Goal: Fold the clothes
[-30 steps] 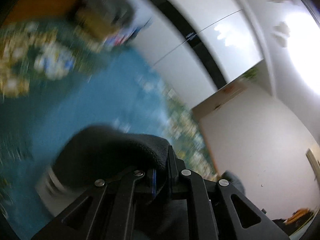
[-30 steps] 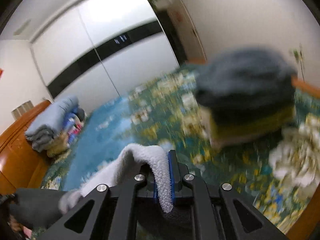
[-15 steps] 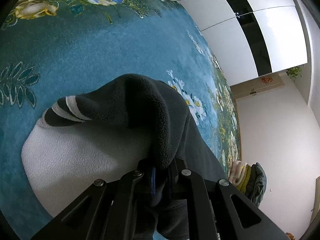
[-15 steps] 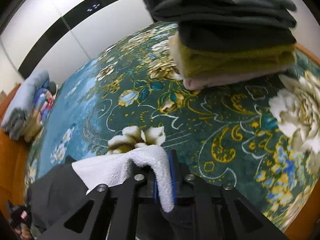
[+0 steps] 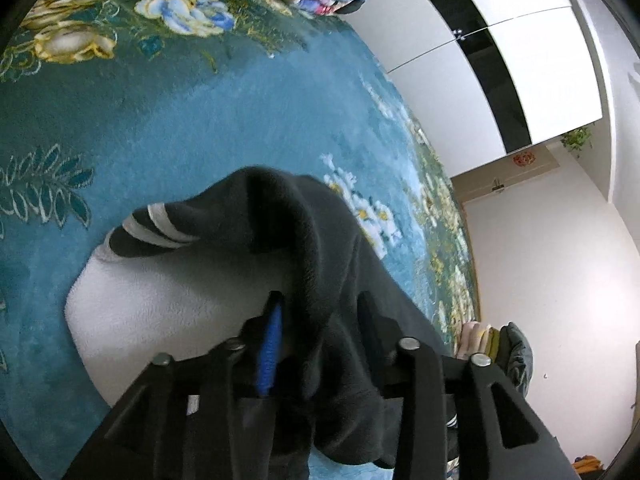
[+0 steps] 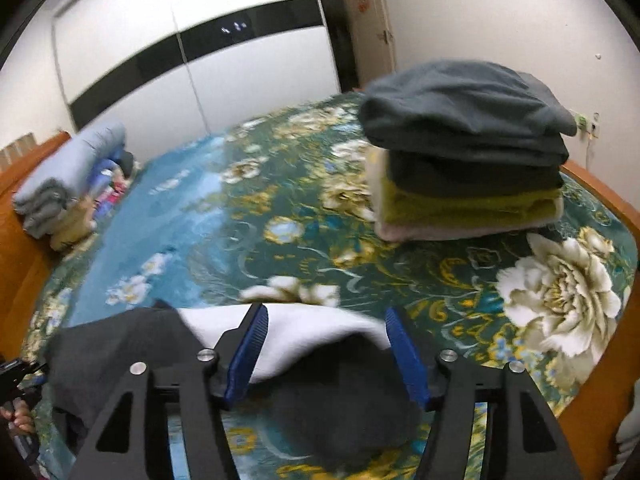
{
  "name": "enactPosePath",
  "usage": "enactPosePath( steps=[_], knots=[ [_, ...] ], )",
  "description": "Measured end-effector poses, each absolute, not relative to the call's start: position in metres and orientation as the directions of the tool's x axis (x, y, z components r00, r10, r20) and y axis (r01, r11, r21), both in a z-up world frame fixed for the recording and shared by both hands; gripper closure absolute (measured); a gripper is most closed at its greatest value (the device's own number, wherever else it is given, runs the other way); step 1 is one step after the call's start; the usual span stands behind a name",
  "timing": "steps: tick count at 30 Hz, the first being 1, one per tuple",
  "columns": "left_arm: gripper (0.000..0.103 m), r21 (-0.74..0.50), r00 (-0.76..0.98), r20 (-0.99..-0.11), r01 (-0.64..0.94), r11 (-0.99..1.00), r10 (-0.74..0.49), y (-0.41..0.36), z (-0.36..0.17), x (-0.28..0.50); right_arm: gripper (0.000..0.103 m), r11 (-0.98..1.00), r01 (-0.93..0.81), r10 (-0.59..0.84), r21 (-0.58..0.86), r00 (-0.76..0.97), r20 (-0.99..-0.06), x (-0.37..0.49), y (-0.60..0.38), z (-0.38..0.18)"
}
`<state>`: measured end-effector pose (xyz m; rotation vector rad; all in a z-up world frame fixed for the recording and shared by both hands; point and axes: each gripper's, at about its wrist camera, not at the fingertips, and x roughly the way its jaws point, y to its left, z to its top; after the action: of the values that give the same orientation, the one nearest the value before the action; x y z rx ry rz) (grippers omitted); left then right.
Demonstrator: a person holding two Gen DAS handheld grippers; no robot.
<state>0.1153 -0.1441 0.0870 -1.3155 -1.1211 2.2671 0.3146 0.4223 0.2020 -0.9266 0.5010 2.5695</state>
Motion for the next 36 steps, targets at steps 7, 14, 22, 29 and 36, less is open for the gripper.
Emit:
enactPosePath(
  steps=[7, 14, 22, 29, 36],
  knots=[
    [0.053, -0.760, -0.545, -0.597, 0.149, -0.632, 0.589, -0.145, 0.089, 0.107, 0.034, -0.755, -0.183, -0.383, 0.630, -0.656, -0.650, 0.268, 0.342, 0.110],
    [0.048, -0.779, -0.550, -0.586, 0.181, -0.601, 0.594, -0.155, 0.084, 0.093, 0.034, -0.532, -0.281, -0.530, 0.799, -0.625, -0.573, 0.229, 0.321, 0.036],
    [0.048, -0.774, -0.525, -0.599, 0.185, -0.606, 0.605, -0.144, 0.073, 0.078, 0.034, -0.498, -0.286, -0.487, 0.819, -0.689, -0.537, 0.210, 0.321, 0.029],
    [0.072, -0.761, -0.529, -0.602, 0.154, -0.630, 0.598, -0.138, 0.073, 0.080, 0.066, -0.470, -0.250, -0.463, 0.847, -0.747, -0.477, 0.218, 0.326, 0.041],
    [0.094, -0.736, -0.546, -0.619, 0.152, -0.660, 0.564, -0.137, 0.077, 0.085, 0.089, -0.488, -0.227, -0.469, 0.843, -0.746, -0.472, 0.223, 0.324, 0.055]
  ],
)
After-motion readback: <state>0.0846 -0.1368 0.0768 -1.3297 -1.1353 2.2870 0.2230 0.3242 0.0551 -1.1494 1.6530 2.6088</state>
